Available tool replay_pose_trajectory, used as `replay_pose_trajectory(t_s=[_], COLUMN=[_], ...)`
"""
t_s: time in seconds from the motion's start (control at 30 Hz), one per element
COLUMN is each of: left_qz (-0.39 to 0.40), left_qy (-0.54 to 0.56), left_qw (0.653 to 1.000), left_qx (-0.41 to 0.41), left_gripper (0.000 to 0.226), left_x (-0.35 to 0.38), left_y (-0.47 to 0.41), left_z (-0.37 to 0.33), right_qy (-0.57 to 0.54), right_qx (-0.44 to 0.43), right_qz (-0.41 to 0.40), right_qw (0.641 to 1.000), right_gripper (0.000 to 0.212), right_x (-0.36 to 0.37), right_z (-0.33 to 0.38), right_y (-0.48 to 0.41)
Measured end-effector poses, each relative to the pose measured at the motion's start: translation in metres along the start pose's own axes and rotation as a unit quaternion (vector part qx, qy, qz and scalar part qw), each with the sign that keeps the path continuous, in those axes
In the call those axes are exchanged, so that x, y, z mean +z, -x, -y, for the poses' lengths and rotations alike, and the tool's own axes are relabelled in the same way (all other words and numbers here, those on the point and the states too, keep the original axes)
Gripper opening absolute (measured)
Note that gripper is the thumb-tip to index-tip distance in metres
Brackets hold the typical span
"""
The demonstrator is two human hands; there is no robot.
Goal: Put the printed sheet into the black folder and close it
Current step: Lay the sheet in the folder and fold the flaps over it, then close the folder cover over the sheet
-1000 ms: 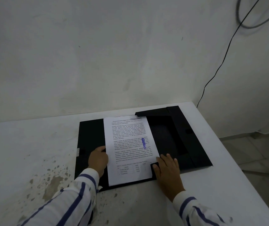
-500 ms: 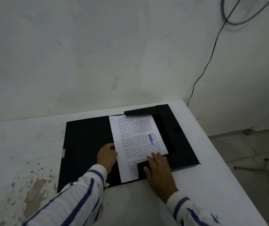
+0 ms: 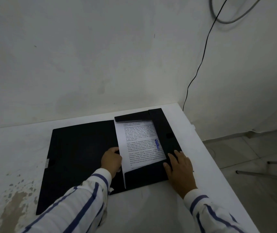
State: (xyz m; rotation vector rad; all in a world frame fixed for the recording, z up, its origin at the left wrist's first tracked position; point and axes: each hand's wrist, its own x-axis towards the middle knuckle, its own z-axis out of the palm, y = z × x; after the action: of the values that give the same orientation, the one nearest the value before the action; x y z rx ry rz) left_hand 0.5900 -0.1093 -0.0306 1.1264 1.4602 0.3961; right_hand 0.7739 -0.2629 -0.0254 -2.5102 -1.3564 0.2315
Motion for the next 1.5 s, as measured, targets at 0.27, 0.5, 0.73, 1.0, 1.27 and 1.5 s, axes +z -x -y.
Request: replay_pose_trajectory(t_s=[0.27, 0.5, 0.73, 1.0, 1.27, 1.5], left_qz=[-0.014, -0.02, -0.022, 0.028, 0.023, -0.111], left_qy=[-0.014, -0.022, -0.058, -0.064, -0.011, -0.081], left_qw=[1.0, 1.0, 0.998, 0.998, 0.999, 0.99], left_qx=[0.013, 0.01, 0.019, -0.006, -0.04, -0.033], left_gripper=[0.05, 0.049, 0.051, 0.051, 0.06, 0.053], left_x=[0.027, 0.028, 0.031, 0.028, -0.028, -0.121], left_y=[-0.008, -0.006, -0.006, -0.007, 0.013, 0.024], left_z=[-0.004, -0.005, -0.013, -0.022, -0.008, 0.035], right_qy=[-0.011, 0.0, 0.006, 0.001, -0.006, -0.016], right_qx=[-0.002, 0.006, 0.008, 0.0, -0.024, -0.188], right_qz=[0.01, 0.015, 0.021, 0.019, 0.042, 0.123], right_qw=[1.0, 1.0, 1.0, 1.0, 0.999, 0.974], right_gripper=[0.079, 0.077, 0.068, 0.07, 0.057, 0.061], right_x=[0.001, 0.001, 0.003, 0.001, 0.006, 0.033], right_z=[-0.002, -0.001, -0.002, -0.002, 0.033, 0.138], right_y=[0.001, 0.002, 0.001, 0.001, 0.006, 0.026])
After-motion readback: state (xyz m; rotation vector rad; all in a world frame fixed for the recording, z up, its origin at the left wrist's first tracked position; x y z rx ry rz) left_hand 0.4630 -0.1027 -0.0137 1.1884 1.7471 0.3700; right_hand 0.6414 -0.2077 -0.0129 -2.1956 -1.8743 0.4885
